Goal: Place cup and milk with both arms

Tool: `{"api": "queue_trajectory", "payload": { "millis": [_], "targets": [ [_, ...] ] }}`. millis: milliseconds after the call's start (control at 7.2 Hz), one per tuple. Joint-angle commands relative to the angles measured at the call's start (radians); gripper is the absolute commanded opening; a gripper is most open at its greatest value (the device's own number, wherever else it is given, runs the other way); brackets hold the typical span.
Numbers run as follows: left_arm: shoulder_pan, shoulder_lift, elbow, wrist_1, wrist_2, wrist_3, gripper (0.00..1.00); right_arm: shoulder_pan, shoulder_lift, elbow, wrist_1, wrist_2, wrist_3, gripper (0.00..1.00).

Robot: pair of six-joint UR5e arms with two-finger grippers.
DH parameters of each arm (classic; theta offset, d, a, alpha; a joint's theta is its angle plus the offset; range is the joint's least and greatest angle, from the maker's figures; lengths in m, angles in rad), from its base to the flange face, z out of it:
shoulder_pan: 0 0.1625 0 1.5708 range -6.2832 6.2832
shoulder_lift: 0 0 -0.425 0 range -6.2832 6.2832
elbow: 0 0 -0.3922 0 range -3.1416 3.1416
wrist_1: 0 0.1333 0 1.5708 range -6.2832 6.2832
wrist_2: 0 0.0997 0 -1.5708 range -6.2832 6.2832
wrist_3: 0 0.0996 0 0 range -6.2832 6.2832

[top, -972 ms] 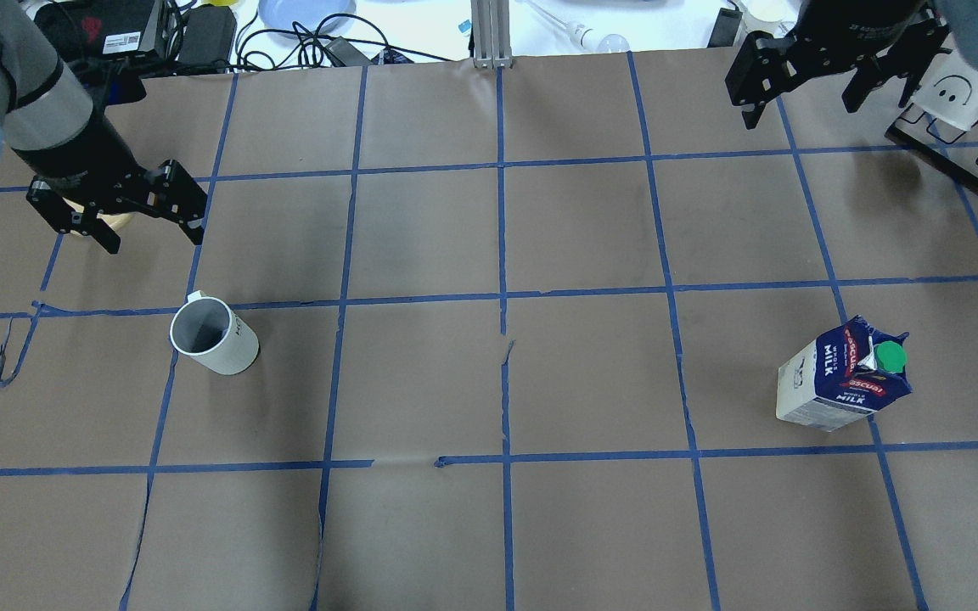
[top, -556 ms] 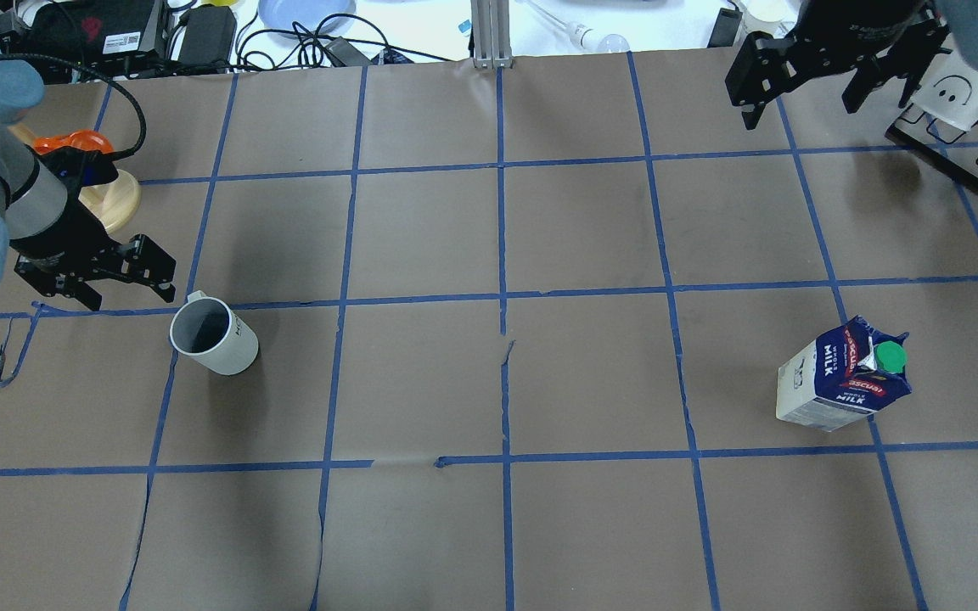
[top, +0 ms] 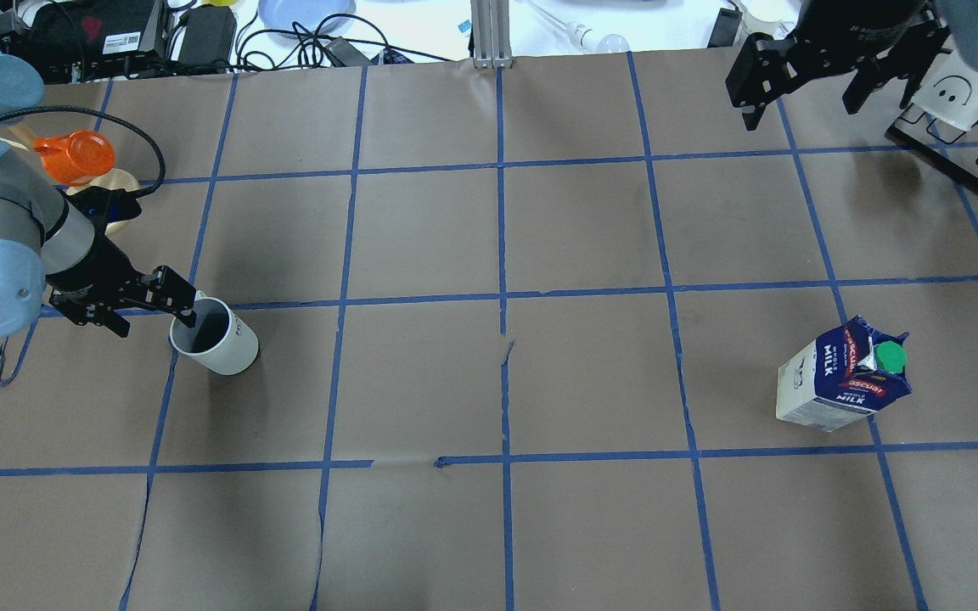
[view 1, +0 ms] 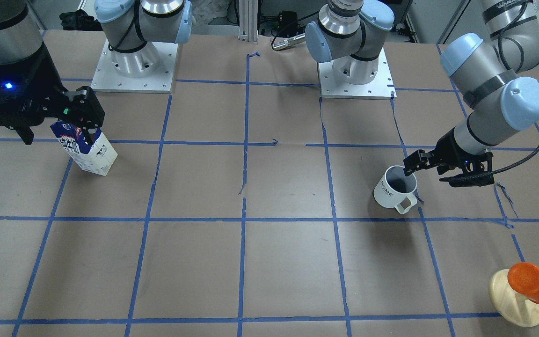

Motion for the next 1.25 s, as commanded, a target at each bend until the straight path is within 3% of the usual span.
{"api": "queue_trajectory", "payload": {
  "millis": [0, 139, 278, 417, 556, 833, 1111],
  "targets": [
    [0.000, -0.032, -0.016, 0.048, 0.001, 0.005, 0.79, 0.000, 0.000, 0.000, 0.000, 0.000, 0.000, 1.00],
    [0.000, -0.035, -0.028, 0.046, 0.001, 0.005, 0.55, 0.000, 0.000, 0.000, 0.000, 0.001, 0.000, 1.00],
    [0.000, -0.035, -0.037, 0.046, 0.001, 0.002, 0.23, 0.000, 0.000, 0.000, 0.000, 0.000, 0.000, 1.00],
    [0.000, -0.033, -0.033, 0.052, 0.000, -0.003, 0.06, 0.000, 0.000, 0.000, 0.000, 0.001, 0.000, 1.00],
    [-0.004, -0.027, -0.033, 0.054, -0.002, 0.000, 0.00, 0.000, 0.000, 0.000, 0.000, 0.001, 0.000, 1.00],
    [-0.023, -0.006, -0.028, 0.052, -0.006, -0.018, 0.00, 0.000, 0.000, 0.000, 0.000, 0.001, 0.000, 1.00],
    [-0.183, 0.049, -0.015, 0.039, 0.000, -0.138, 0.00, -0.002, 0.001, 0.002, 0.003, -0.002, -0.002, 1.00]
  ]
}}
